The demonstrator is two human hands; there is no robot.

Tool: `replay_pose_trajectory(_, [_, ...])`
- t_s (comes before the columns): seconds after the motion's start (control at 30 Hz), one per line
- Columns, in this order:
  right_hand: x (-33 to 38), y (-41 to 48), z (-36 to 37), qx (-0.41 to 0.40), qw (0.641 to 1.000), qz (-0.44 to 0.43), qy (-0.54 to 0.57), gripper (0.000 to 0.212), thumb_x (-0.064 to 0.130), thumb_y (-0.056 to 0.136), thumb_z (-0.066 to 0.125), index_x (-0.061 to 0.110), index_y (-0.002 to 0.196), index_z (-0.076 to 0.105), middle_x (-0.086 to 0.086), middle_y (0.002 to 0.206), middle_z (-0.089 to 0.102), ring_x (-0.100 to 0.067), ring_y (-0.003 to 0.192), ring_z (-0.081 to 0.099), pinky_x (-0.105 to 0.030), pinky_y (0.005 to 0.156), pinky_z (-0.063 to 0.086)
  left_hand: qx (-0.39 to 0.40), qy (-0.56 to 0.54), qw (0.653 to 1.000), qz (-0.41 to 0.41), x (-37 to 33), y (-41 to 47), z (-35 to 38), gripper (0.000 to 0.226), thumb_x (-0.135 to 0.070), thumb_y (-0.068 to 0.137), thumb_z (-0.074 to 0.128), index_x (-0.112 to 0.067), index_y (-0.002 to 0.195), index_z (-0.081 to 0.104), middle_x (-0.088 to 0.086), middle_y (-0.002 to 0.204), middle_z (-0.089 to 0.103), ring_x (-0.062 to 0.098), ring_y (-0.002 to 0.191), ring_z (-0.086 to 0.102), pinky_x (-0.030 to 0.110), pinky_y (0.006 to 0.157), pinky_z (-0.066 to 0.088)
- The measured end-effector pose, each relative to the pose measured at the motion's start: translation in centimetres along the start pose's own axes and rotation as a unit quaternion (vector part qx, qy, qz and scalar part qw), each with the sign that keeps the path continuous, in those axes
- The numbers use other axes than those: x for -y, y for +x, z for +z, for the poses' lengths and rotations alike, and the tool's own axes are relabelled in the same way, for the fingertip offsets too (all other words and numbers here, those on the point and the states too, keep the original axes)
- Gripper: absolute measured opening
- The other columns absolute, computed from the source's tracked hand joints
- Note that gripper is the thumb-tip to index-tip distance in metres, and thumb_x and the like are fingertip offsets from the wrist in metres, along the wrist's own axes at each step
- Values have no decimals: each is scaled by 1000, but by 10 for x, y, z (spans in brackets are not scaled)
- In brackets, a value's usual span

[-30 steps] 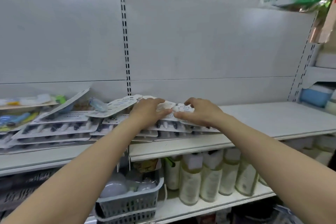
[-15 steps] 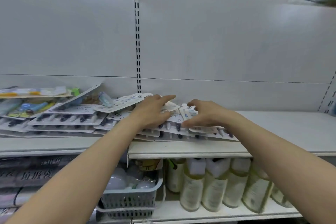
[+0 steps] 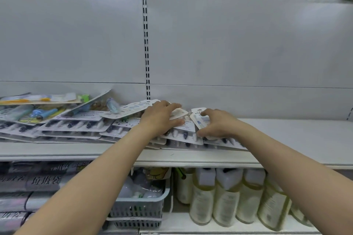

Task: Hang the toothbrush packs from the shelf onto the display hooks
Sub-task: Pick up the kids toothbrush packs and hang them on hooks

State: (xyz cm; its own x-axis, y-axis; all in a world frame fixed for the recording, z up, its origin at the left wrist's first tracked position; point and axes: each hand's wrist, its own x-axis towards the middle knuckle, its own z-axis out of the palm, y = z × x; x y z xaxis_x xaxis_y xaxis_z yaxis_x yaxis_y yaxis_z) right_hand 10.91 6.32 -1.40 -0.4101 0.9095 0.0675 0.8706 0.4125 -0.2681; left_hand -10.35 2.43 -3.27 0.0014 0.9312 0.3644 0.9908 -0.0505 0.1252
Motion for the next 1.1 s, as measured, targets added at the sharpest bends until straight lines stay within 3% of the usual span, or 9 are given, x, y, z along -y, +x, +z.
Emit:
replay_pose_trajectory(0.13, [-6, -1, -2, -21, 1000, 4, -10, 88, 49, 70, 76, 27, 147, 40, -4, 140, 47, -27, 131, 40, -38, 101, 43, 38, 76, 996, 26, -5, 1, 0, 59, -63, 98, 32, -50, 153, 15, -7, 154, 40, 26, 136, 32, 42, 106, 30])
replay_pose_trajectory(0.27, [-10, -5, -3, -56, 998, -22, 24, 82, 36, 73, 74, 26, 148, 41, -4, 141, 46, -26, 135, 30, -36, 102, 38, 43, 108, 992, 51, -12, -1, 2, 51, -56, 103, 23, -53, 152, 10, -6, 151, 43, 27, 133, 32, 44, 107, 28])
replay_pose_trajectory(0.4, [-16, -4, 1, -7, 1000, 7, -1, 85, 45, 73, 75, 26, 148, 40, -3, 144, 45, -26, 133, 37, -36, 102, 42, 43, 105, 992, 59, -15, -3, 1, 49, -54, 103, 22, -54, 151, 11, -4, 150, 42, 26, 134, 29, 46, 110, 26])
replay_pose_trajectory(0.53, [-21, -5, -1, 9, 999, 42, -1, 90, 61, 67, 78, 29, 144, 45, -1, 131, 53, -23, 114, 54, -33, 90, 50, 42, 86, 994, 43, -15, -5, 0, 50, -60, 99, 26, -56, 148, 20, -7, 149, 40, 24, 136, 27, 46, 112, 25])
replay_pose_trajectory(0.7, [-28, -6, -7, -61, 993, 16, 99, 77, 49, 69, 79, 30, 138, 53, -1, 134, 55, -23, 113, 56, -37, 93, 51, 50, 72, 996, 19, -25, -4, -1, 55, -76, 89, 29, -57, 140, 38, -6, 142, 42, 23, 134, 28, 48, 112, 24])
replay_pose_trajectory(0.8, [-30, -7, -10, -101, 969, -4, 224, 74, 35, 75, 76, 28, 143, 47, 0, 136, 49, -21, 107, 59, -37, 87, 54, 23, 48, 999, 2, -30, -4, -1, 54, -81, 84, 36, -51, 127, 50, -4, 135, 46, 23, 130, 34, 49, 108, 29])
replay_pose_trajectory(0.9, [-27, -6, -11, -72, 925, -4, 373, 63, 9, 85, 60, 18, 145, 44, -2, 124, 53, -17, 81, 55, -28, 64, 45, -39, 26, 999, -7, -35, -7, 1, 48, -75, 81, 51, -40, 114, 52, -2, 125, 51, 24, 122, 42, 47, 100, 39])
replay_pose_trajectory(1.0, [-26, -3, -9, -30, 871, 30, 490, 45, -6, 82, 45, 7, 123, 57, -6, 85, 46, -19, 70, 40, -29, 58, 34, -139, 4, 990, 3, -37, -10, -1, 41, -56, 83, 67, -27, 106, 51, 2, 112, 56, 25, 106, 49, 40, 84, 48])
replay_pose_trajectory(1.1, [-28, -1, -9, -26, 842, 71, 534, 30, -7, 81, 41, 8, 102, 57, -11, 87, 40, -27, 81, 40, -33, 60, 34, -185, -10, 983, 4, -34, -12, -6, 36, -26, 83, 76, -19, 101, 46, 4, 97, 55, 27, 93, 50, 39, 74, 49])
